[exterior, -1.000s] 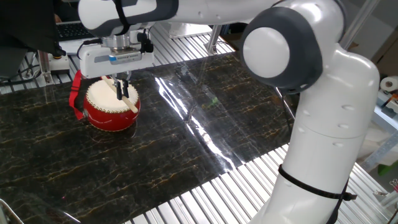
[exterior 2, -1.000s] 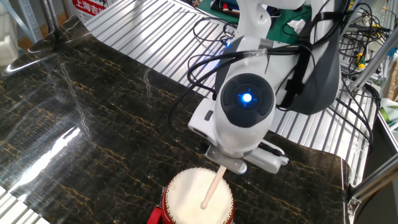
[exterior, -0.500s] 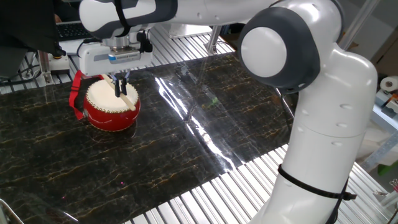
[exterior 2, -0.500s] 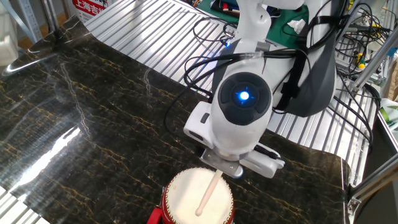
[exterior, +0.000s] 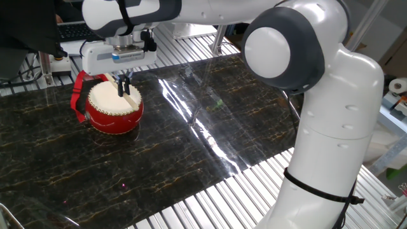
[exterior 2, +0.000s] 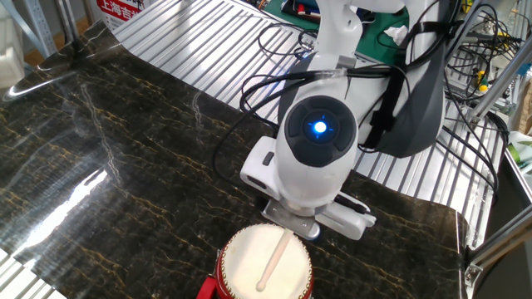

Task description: Play the drum

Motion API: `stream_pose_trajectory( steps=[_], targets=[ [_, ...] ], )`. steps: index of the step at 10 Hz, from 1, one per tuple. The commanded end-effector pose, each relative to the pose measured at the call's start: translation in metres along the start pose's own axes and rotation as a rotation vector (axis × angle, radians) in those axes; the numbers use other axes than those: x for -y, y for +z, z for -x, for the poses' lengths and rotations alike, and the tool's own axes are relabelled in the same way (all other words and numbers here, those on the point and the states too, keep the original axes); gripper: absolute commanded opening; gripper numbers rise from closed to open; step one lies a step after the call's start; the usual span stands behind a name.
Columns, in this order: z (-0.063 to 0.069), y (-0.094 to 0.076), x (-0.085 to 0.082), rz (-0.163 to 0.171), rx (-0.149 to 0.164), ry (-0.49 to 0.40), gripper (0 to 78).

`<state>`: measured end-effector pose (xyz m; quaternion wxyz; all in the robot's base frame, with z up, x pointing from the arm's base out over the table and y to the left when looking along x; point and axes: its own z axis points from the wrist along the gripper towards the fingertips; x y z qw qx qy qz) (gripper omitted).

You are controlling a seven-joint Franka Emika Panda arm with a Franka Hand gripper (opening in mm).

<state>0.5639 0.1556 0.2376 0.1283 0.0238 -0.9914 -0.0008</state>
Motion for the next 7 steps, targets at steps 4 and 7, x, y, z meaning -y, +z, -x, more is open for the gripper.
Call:
stream_pose_trajectory(
  steps=[4, 7],
  targets=[
    [0.014, -0.008, 0.006, 0.007, 0.098, 0.023, 1.1],
    [0.023, -0.002, 0.001, 0.013, 0.099, 0.024, 1.1]
  ],
)
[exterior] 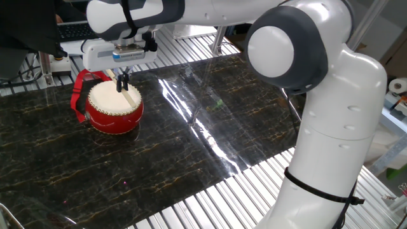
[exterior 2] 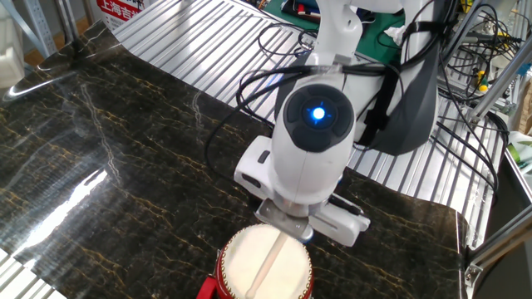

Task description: Play the drum

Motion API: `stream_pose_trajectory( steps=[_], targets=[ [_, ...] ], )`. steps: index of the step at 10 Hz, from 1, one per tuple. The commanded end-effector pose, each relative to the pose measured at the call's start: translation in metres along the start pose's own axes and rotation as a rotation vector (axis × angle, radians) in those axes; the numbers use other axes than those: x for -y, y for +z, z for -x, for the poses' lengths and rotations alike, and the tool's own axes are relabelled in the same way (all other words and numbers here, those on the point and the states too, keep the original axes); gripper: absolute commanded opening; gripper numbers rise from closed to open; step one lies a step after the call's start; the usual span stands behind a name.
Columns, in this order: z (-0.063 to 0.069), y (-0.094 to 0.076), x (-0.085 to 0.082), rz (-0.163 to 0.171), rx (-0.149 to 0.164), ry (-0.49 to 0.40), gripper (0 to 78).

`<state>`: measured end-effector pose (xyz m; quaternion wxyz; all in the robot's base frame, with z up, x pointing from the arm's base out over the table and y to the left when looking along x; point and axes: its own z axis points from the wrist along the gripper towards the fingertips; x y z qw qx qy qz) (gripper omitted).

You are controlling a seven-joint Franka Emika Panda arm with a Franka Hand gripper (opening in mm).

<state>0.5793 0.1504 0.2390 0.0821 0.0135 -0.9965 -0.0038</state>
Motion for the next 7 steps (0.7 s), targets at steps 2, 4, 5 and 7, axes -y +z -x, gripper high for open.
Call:
stream_pose_trajectory(
  steps=[2, 4, 5, 7],
  targets=[
    [0.01, 0.0021, -0.0057, 0.007, 0.006, 0.008, 1.1],
    [0.0128, 0.0009, -0.0042, 0.004, 0.008, 0.007, 1.1],
    [0.0139, 0.0014, -0.0037, 0.003, 0.009, 0.006, 1.1],
    [0.0155, 0.0049, -0.0039, -0.001, 0.03, 0.015, 1.1]
  ],
)
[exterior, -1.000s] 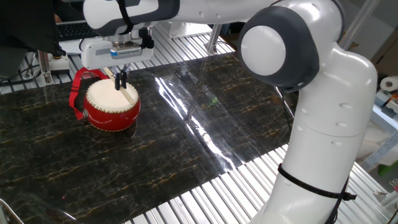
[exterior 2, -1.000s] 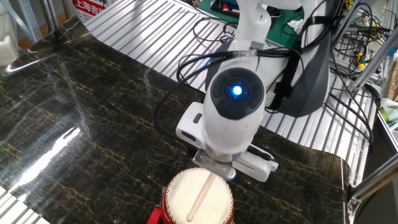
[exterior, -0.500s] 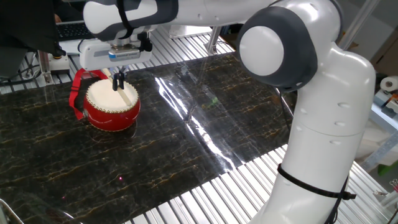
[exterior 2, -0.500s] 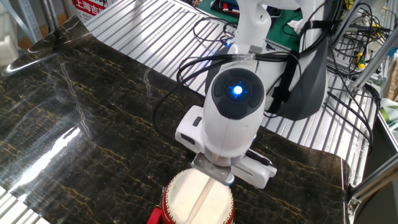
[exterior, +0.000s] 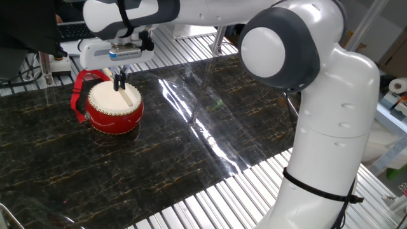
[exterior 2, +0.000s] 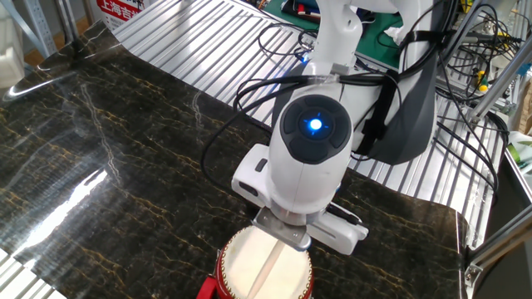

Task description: Play the drum

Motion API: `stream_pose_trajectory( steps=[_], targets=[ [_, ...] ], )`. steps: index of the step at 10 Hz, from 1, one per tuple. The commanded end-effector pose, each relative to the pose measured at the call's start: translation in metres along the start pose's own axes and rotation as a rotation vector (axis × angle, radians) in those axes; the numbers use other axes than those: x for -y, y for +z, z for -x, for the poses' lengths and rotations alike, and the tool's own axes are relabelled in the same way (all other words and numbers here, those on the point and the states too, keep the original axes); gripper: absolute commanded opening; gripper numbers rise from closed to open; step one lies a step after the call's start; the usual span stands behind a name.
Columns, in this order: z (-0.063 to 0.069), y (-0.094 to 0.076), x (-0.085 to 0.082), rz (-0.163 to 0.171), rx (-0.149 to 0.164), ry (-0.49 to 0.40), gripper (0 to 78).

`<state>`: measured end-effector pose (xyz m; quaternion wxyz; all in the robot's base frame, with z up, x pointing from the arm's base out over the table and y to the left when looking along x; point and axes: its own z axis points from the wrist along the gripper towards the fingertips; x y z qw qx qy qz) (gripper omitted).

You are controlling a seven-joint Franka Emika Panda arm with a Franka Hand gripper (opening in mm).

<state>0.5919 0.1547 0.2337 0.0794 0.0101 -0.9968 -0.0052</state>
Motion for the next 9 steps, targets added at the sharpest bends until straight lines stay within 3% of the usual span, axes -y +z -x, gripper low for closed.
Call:
stream_pose_trajectory(
  steps=[1, 9],
  targets=[
    [0.0031, 0.0031, 0.0002, -0.004, 0.031, 0.011, 1.1],
    [0.0045, 0.0112, -0.001, -0.008, 0.038, 0.013, 1.1]
  ],
)
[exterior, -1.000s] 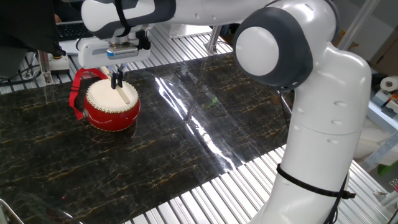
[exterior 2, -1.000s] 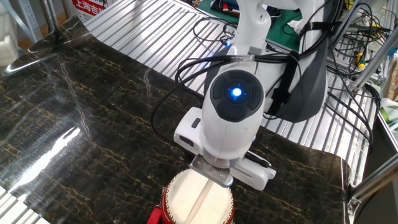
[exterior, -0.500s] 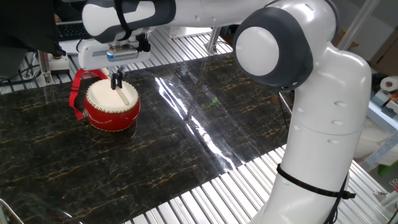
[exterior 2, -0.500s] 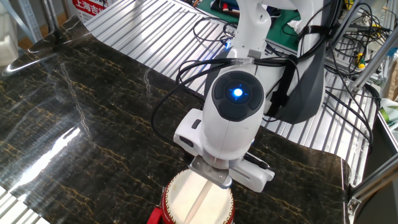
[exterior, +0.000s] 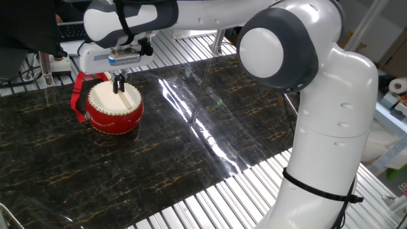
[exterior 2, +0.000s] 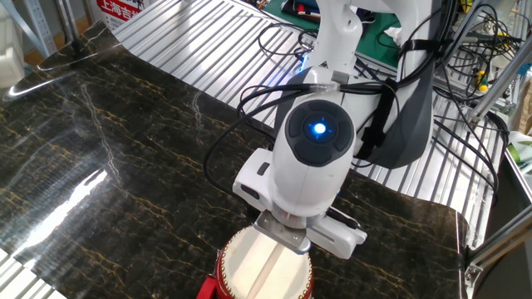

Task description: Play the drum

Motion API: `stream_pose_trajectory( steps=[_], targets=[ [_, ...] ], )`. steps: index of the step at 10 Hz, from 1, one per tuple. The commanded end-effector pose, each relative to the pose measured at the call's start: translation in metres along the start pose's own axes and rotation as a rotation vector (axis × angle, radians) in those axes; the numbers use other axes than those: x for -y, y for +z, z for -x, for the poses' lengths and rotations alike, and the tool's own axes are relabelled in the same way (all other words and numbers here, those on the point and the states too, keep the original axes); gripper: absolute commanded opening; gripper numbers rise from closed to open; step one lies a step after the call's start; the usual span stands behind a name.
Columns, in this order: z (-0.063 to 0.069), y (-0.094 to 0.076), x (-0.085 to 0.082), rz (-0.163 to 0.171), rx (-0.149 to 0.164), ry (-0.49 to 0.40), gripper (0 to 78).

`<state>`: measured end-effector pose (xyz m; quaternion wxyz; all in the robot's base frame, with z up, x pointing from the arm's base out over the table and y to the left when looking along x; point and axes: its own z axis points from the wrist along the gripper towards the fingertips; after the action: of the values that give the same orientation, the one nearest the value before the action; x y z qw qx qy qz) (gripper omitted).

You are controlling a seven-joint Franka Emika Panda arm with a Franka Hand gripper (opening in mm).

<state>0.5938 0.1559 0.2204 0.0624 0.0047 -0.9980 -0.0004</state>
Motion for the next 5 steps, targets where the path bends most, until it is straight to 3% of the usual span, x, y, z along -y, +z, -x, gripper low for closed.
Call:
stream_pose_trajectory(
  steps=[1, 5],
  targets=[
    [0.0006, -0.0016, -0.0001, 0.005, 0.005, -0.001, 1.1],
    [0.0006, -0.0016, -0.0001, 0.004, 0.024, 0.01, 1.1]
  ],
)
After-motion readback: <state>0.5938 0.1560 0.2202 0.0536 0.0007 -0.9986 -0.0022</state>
